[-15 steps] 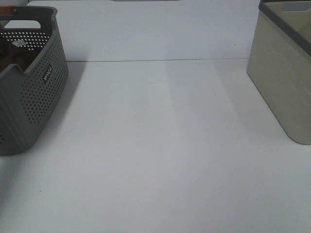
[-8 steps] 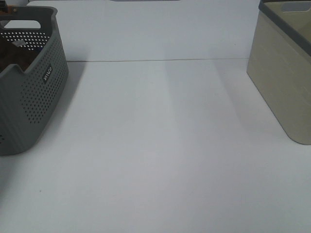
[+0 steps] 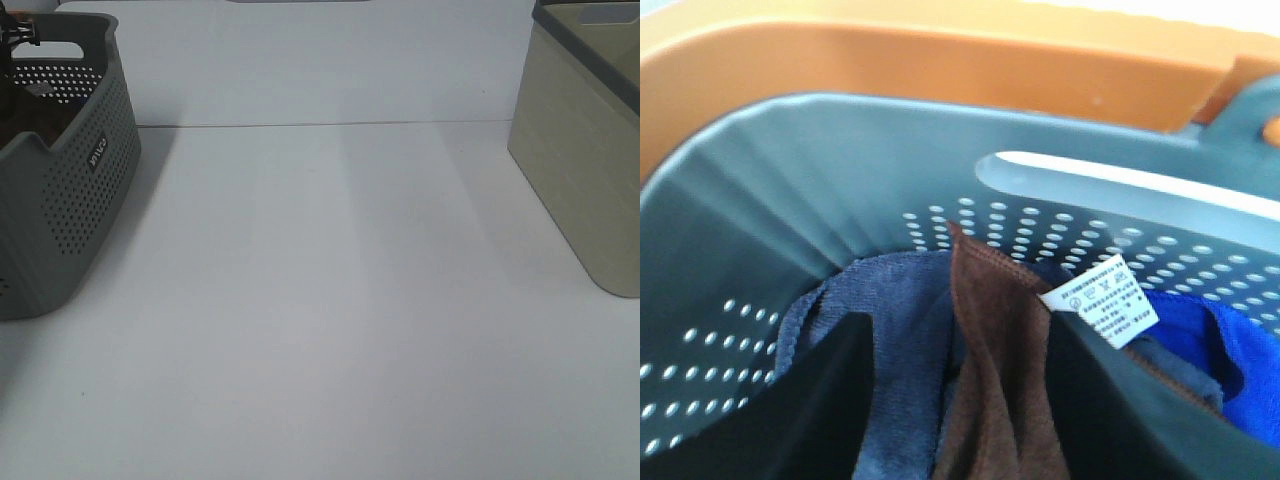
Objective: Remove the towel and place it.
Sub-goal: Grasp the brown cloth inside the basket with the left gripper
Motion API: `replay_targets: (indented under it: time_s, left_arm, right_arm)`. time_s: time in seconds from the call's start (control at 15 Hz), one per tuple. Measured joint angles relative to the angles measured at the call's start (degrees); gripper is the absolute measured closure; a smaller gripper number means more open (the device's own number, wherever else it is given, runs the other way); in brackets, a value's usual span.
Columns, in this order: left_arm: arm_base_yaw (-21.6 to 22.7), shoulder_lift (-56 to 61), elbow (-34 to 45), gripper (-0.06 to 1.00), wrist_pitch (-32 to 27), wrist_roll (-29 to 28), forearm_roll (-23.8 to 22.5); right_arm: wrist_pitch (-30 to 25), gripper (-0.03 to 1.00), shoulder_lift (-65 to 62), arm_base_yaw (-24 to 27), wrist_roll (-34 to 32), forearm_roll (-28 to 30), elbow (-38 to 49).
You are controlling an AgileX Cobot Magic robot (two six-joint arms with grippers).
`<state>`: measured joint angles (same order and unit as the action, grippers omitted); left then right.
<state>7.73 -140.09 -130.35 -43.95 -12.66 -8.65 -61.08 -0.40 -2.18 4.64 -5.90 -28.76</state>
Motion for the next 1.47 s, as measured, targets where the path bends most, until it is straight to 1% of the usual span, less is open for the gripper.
replay_targets:
  time_s: [0.13,0.27,0.53,0.73,0.8,0.93,1.0,1.07,1.13,1.2,1.47]
  left_arm:
    - [0.0,-0.97,-0.11,0.43,1.95,0.0,0.11]
    - [0.0,-1.72,-0.11,0.46,2.81,0.0,0.11]
    - [0.0,-2.52,-0.17,0.55,3.84,0.0,0.11]
    - [0.0,-2.52,-0.17,0.68,4.81,1.49,0.11]
    - [0.0,-2.52,-0.17,0.7,4.93,2.23,0.11]
    - [0.0,-3.15,-0.23,0.72,5.1,2.75,0.06]
    - [0.0,-4.3,-0.23,0.75,5.1,2.81,0.0]
    - [0.0,-4.53,-0.23,0.81,5.04,2.81,-0.17]
    - [0.0,-4.64,-0.23,0.9,5.04,3.09,-0.46]
    - [0.0,-4.64,-0.23,0.94,5.04,3.72,-0.86]
    - [0.0,-3.44,-0.34,0.94,4.87,4.3,-1.32]
  right_arm:
    - [0.0,0.33,0.0,0.0,0.0,0.0,0.0]
    - [0.0,0.33,0.0,0.0,0.0,0.0,0.0]
    - [0.0,0.33,0.0,0.0,0.0,0.0,0.0]
    - [0.0,0.33,0.0,0.0,0.0,0.0,0.0]
    - [0.0,0.33,0.0,0.0,0.0,0.0,0.0]
    - [0.0,0.33,0.0,0.0,0.0,0.0,0.0]
    - [0.0,0.33,0.0,0.0,0.0,0.0,0.0]
    - [0.0,0.33,0.0,0.0,0.0,0.0,0.0]
    - [0.0,0.33,0.0,0.0,0.0,0.0,0.0]
    - [0.0,0.33,0.0,0.0,0.0,0.0,0.0]
    - [0.0,0.33,0.0,0.0,0.0,0.0,0.0]
